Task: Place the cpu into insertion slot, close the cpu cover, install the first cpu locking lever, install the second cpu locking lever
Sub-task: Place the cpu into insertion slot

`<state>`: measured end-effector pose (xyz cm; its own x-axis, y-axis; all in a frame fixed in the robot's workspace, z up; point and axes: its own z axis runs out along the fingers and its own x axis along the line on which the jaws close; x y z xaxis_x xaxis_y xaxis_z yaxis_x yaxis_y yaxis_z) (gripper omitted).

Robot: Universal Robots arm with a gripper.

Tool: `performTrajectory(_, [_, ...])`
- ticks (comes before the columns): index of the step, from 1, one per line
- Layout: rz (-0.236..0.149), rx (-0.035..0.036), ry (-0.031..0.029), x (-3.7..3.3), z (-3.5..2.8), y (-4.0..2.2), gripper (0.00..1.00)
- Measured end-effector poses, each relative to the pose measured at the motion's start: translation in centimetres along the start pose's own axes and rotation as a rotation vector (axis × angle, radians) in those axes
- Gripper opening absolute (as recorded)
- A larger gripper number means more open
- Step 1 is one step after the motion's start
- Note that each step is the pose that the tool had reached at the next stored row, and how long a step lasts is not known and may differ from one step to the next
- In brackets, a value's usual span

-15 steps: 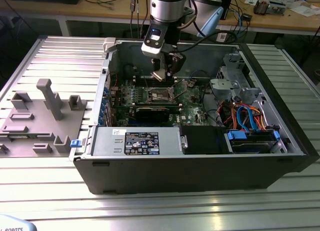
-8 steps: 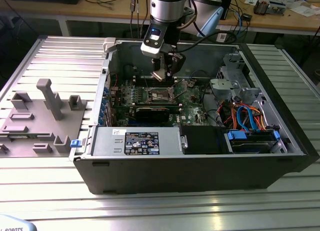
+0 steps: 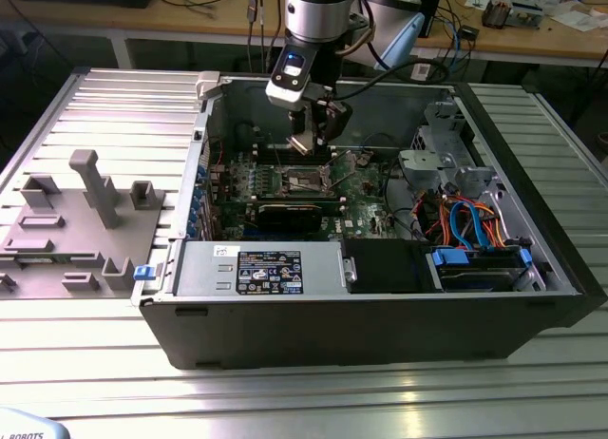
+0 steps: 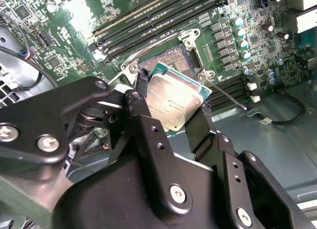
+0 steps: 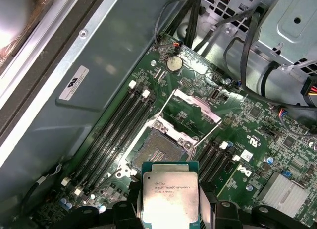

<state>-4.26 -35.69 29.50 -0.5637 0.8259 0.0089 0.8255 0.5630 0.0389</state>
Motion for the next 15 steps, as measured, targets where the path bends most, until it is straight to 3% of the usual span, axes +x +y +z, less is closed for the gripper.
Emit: performTrajectory(15, [0.034,-0.0003,-0.0013,0.00,0.00,0.00,0.55])
